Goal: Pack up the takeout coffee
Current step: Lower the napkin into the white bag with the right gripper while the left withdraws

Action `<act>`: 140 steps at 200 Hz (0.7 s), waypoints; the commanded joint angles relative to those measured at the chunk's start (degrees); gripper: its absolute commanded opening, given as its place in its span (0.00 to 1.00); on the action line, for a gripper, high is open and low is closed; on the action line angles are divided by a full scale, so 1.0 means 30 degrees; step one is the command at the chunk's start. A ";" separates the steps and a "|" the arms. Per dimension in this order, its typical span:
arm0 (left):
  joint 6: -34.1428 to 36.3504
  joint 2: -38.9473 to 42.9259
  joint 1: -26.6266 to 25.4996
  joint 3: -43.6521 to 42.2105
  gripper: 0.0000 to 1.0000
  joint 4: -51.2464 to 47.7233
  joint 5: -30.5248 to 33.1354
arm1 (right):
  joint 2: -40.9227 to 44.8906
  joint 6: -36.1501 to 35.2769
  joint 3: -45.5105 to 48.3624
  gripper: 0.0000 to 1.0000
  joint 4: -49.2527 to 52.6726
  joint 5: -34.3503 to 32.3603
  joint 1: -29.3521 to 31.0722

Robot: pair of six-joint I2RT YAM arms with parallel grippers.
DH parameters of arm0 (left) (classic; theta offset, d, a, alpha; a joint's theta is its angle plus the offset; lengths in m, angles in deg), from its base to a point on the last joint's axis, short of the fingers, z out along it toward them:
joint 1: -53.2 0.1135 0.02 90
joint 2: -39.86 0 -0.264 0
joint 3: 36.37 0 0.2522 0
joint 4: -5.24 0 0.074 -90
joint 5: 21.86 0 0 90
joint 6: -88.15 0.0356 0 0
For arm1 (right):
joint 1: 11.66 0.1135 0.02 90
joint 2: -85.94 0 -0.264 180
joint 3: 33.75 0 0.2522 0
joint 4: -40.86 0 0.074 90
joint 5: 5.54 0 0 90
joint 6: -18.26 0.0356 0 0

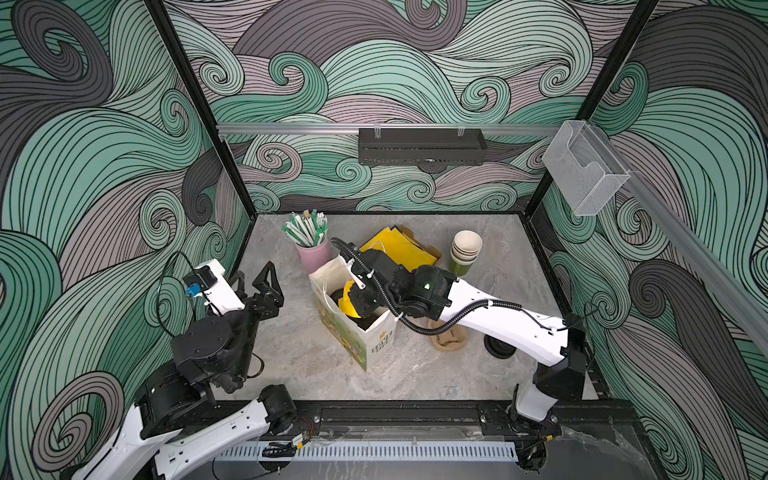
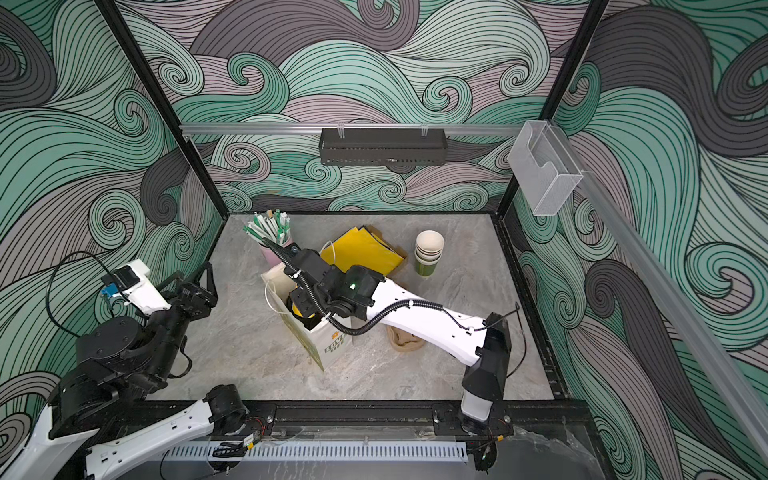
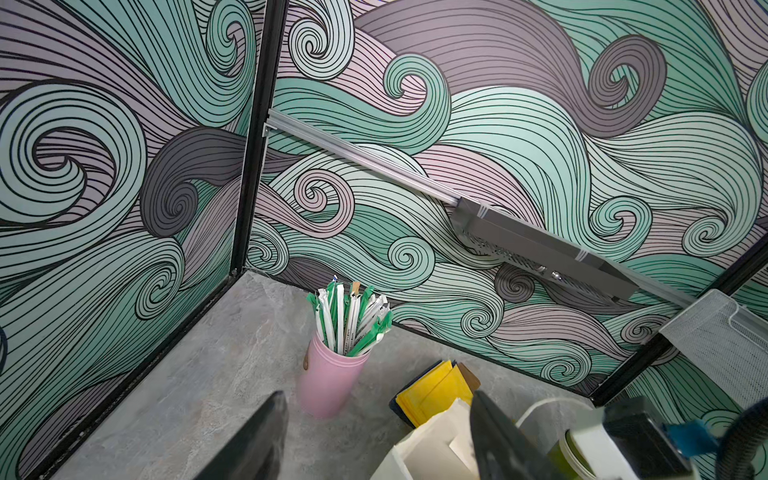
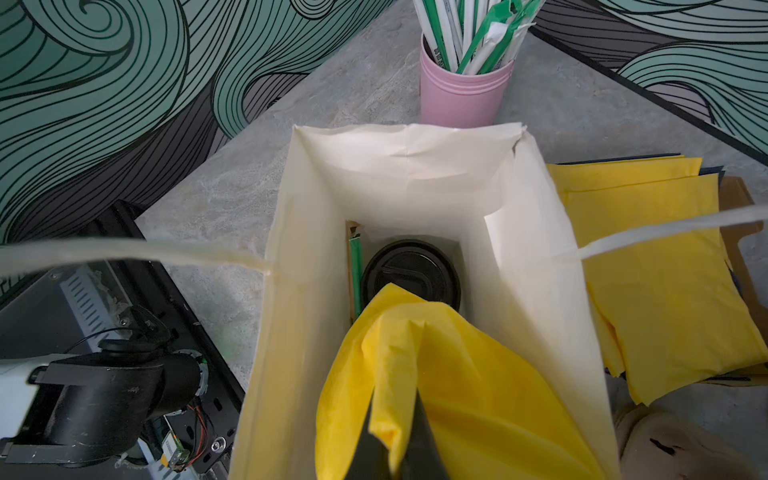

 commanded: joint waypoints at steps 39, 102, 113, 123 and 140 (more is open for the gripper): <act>0.0649 0.0204 -0.0036 0.0238 0.71 -0.0167 0.0014 | -0.1235 0.1766 -0.1081 0.10 0.0950 0.0535 0.0458; 0.1596 -0.0309 -0.0046 -0.0031 0.71 0.0943 -0.0428 | -0.0516 0.0472 -0.1597 0.53 0.1393 0.0488 0.0506; 0.1810 -0.0434 -0.0055 -0.0129 0.71 0.1313 -0.0469 | -0.0034 -0.0019 -0.1501 0.57 0.1141 0.0725 0.0528; 0.2102 -0.0568 -0.0039 -0.0093 0.71 0.1621 -0.0552 | 0.0628 -0.0593 -0.1235 0.61 0.0681 0.1316 0.0517; 0.3383 -0.0798 -0.0061 -0.0171 0.72 0.2682 -0.1287 | 0.2229 -0.2360 0.0219 0.64 -0.0692 0.2837 0.0517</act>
